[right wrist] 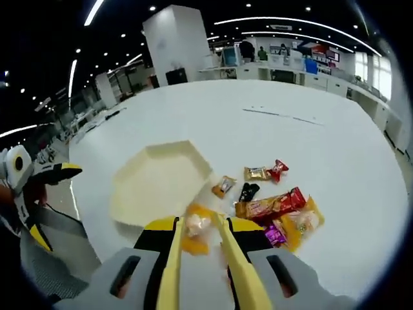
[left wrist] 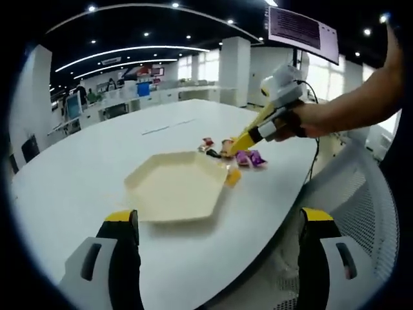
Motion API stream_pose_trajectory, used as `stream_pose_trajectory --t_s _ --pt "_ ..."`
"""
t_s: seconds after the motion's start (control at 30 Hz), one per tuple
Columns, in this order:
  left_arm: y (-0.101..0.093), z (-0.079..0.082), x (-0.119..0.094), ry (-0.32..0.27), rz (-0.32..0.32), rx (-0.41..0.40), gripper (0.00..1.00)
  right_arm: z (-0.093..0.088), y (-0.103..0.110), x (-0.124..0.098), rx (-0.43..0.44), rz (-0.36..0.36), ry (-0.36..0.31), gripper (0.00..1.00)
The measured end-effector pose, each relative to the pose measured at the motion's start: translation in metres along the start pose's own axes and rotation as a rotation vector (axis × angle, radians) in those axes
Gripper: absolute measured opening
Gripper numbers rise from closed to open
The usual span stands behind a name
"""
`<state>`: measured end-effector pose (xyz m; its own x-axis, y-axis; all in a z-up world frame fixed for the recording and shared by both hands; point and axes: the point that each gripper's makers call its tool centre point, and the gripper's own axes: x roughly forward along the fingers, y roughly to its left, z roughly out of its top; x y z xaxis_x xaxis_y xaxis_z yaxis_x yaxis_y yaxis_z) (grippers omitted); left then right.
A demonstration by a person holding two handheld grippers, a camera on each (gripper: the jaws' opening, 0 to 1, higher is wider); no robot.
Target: Place the target food into the container with the food tongs after gripping and lifting it, then release it inside without dropping or visibly crushing the food.
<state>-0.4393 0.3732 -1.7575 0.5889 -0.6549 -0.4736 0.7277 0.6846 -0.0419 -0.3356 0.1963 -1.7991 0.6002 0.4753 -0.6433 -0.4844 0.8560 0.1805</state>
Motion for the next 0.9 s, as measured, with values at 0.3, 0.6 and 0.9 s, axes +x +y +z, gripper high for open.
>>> stream_pose_trajectory --t_s 0.3,0.6,0.9 --pt "0.0 -0.002 0.001 0.01 -0.001 -0.005 0.99 -0.008 -0.002 0.008 0.071 -0.028 0.022 0.28" --pt "0.001 -0.004 0.001 0.021 0.008 0.005 0.99 -0.014 0.0 0.02 0.09 -0.058 0.076 0.28" --pt "0.003 -0.005 0.002 0.023 0.011 -0.002 0.99 -0.02 -0.008 0.022 -0.074 -0.077 0.14 0.26"
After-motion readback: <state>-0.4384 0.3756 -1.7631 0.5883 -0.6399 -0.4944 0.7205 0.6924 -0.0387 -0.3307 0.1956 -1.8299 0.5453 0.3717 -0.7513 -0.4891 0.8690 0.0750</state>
